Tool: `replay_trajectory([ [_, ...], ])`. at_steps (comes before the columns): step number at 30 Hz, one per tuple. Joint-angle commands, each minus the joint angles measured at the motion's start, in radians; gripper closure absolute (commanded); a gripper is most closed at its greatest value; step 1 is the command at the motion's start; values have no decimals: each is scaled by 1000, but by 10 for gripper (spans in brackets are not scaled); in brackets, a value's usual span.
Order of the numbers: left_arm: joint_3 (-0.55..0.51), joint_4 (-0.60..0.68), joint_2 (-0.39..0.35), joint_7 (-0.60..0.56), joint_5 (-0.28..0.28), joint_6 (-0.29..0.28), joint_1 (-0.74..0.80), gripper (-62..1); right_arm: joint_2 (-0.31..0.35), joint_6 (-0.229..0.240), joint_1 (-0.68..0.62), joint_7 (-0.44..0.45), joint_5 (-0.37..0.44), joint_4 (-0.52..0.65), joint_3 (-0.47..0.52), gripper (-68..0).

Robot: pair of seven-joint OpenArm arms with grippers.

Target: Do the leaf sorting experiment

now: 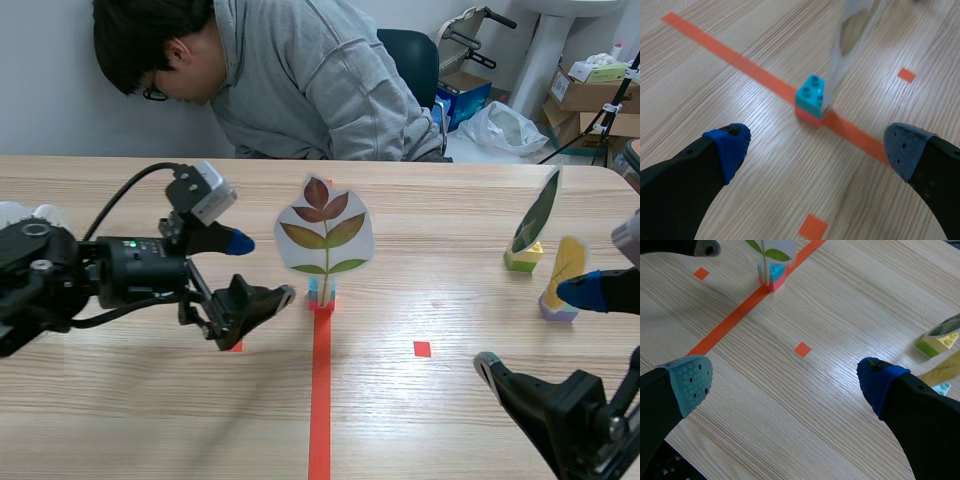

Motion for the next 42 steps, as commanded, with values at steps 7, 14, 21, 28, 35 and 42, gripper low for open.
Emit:
replay_trajectory([
  [7, 37, 21, 108, -16, -15, -4, -28, -568, 11, -1, 11, 8, 3, -1, 4, -591],
  [14, 37, 20, 122, -21, -14, 69, -28, -568, 11, 0, 11, 7, 3, -1, 4, -591],
  [21, 37, 20, 119, -20, -13, 74, -28, -566, 11, 0, 11, 8, 3, -1, 4, -591],
  [28, 37, 20, 120, -20, -13, 96, -27, -431, 11, 0, 11, 7, 3, -1, 4, -591],
  [35, 37, 20, 120, -21, -14, 96, -27, -270, 11, 0, 11, 7, 3, -1, 4, -591],
  [42, 37, 20, 120, -24, -14, 96, -27, -123, 11, 0, 11, 7, 3, -1, 4, -591],
])
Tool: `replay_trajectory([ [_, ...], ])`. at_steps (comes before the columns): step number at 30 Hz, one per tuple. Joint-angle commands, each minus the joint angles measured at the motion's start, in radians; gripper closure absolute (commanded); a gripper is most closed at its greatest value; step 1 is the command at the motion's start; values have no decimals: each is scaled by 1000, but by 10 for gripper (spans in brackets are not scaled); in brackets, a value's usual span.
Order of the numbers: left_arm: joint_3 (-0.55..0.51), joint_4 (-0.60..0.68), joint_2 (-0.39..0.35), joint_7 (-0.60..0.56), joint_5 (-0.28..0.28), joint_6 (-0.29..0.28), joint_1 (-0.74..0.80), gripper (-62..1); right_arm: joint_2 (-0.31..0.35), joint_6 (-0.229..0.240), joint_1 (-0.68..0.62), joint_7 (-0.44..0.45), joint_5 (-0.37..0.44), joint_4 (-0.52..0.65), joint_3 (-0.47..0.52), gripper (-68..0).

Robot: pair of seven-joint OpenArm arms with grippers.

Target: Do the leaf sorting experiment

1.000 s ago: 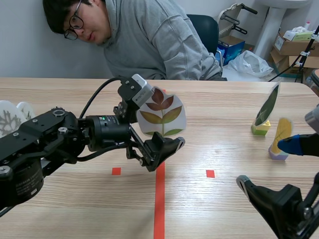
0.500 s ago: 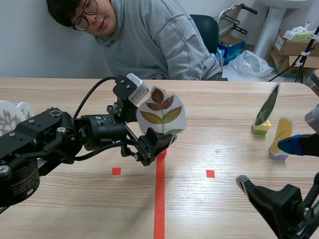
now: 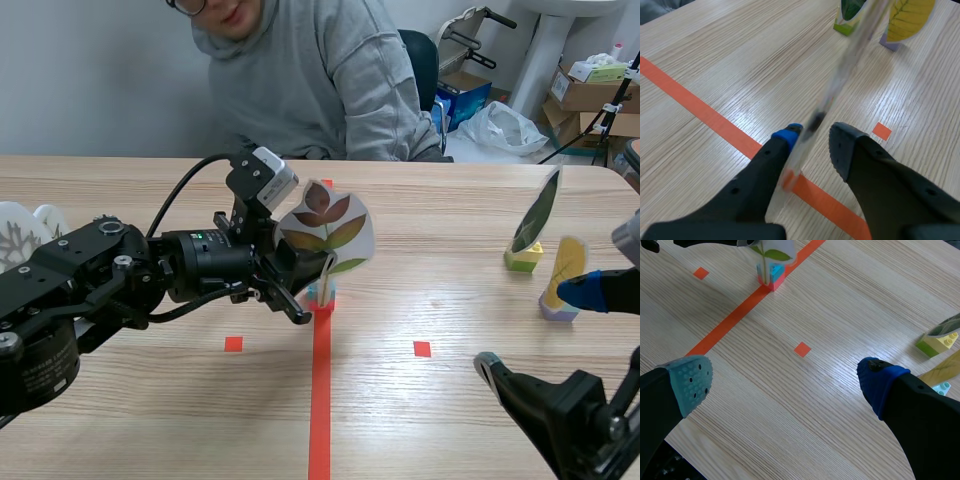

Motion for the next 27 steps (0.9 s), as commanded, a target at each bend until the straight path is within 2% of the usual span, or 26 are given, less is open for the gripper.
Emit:
replay_trajectory([
  [1, -9, 27, 3, -22, -14, -3, -8, -100, 11, 0, 11, 7, 3, -1, 4, -591],
  [4, -9, 27, 3, -22, -13, -3, -8, -36, 11, 0, 11, 7, 3, -1, 4, -591],
  [10, -16, 29, 3, -21, -13, -3, -5, -36, 11, 0, 11, 7, 3, -1, 4, -591],
  [14, -44, 103, 2, 3, 13, -7, 40, -36, 11, 0, 11, 7, 3, -1, 4, -591],
  [20, -168, 327, 0, 78, 0, -7, 199, -36, 11, 0, 11, 8, 3, -1, 4, -591],
  [27, -402, 471, 0, 83, -86, -6, 407, -36, 11, 0, 12, 8, 3, -1, 4, -591],
])
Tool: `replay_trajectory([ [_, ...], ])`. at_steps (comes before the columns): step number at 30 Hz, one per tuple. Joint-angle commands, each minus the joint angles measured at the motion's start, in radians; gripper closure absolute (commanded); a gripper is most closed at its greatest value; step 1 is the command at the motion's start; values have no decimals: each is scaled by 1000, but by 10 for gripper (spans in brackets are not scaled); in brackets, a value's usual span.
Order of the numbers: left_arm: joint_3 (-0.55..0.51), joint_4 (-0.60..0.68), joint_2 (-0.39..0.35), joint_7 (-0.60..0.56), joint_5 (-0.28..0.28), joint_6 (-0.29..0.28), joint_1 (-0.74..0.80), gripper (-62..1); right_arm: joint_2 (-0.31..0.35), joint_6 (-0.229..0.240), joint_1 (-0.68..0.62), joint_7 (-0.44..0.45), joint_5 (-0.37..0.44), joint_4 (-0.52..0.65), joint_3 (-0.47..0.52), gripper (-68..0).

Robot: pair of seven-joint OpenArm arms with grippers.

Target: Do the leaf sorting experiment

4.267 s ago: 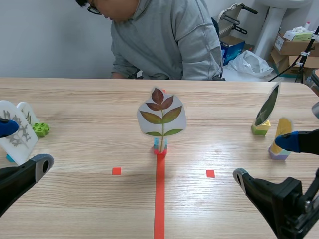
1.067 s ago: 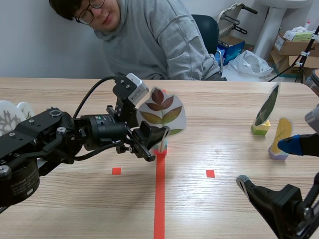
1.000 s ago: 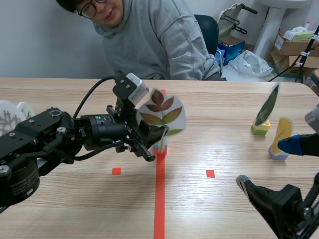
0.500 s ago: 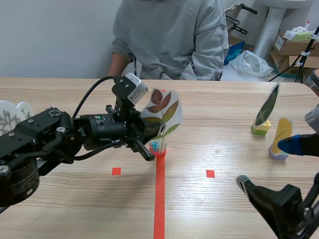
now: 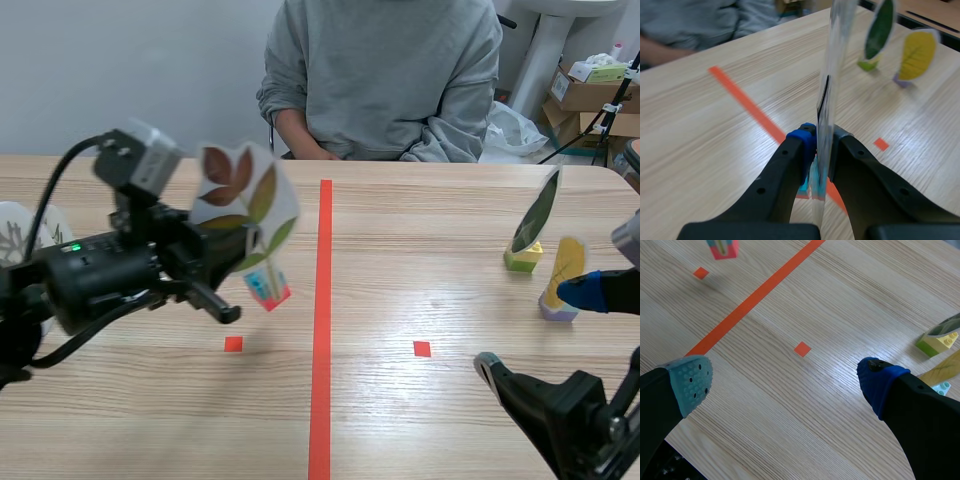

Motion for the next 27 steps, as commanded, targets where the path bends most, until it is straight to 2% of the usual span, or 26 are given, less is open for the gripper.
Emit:
replay_trajectory([
  [1, -50, 2, -1, -14, -29, 2, 21, -36, 11, 0, 12, 8, 4, -1, 4, -591],
  [7, -262, -4, -6, -29, -46, 3, 102, -36, 13, 0, 12, 8, 4, -1, 4, -591],
  [13, -389, -81, -68, -58, -48, 10, 106, -36, 13, 0, 29, 0, 4, -1, 4, -591],
  [19, -454, -204, -134, -109, -50, 48, 105, -36, 13, 0, 43, -4, 4, -1, 4, -591],
  [24, -478, -282, -145, -155, -50, 88, 102, -36, 13, 0, 43, -4, 4, -1, 4, -591],
  [27, -478, -307, -145, -173, -50, 88, 102, -36, 13, 0, 42, -8, 4, -1, 4, -591],
])
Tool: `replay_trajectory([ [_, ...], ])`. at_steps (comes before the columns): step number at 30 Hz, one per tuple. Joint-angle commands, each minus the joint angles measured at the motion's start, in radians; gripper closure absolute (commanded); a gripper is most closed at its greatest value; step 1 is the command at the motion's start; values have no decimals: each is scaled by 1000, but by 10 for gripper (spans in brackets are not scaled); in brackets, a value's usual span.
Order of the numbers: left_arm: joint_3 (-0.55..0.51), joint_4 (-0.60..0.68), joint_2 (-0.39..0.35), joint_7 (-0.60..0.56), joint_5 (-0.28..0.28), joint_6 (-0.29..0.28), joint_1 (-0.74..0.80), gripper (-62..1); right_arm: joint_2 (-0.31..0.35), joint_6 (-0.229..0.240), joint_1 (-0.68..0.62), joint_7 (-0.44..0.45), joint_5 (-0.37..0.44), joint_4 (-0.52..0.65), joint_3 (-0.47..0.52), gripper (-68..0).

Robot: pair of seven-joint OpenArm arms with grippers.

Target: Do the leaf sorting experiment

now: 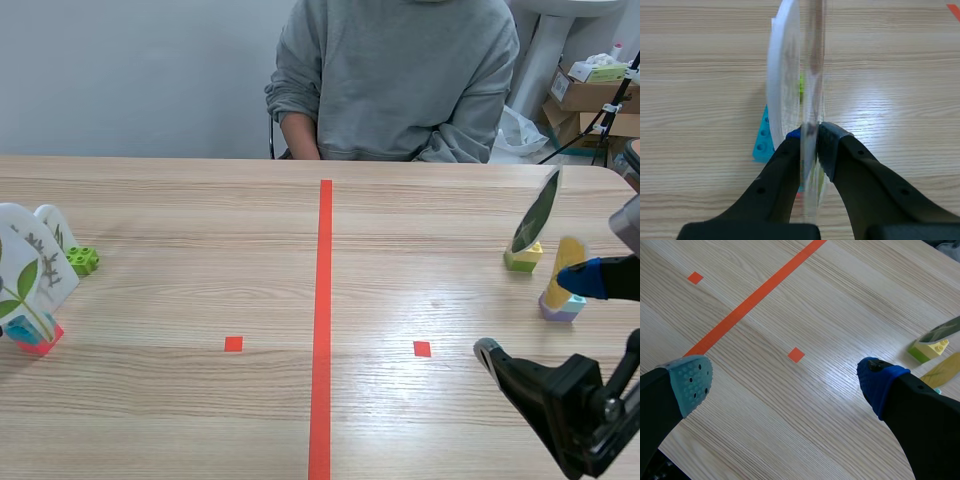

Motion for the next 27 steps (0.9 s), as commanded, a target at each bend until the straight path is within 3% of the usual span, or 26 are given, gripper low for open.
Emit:
replay_trajectory([
  [1, -3, 9, -6, 1, -4, -2, -3, -36, 13, 0, 9, 11, 4, -1, 4, -591],
  [8, -3, 9, -6, 2, -4, -3, -3, -59, 13, 0, 9, 11, 4, -1, 4, -591],
  [19, -3, 9, -6, 2, -5, -6, -3, -399, 13, 0, 10, 11, 4, -1, 4, -591],
  [23, -3, 9, -6, 2, -5, -8, 0, -456, 13, 0, 11, 11, 4, -1, 4, -591],
  [27, -4, 12, -7, 0, -5, -28, 18, -468, 13, 0, 12, 8, 4, -1, 4, -591],
])
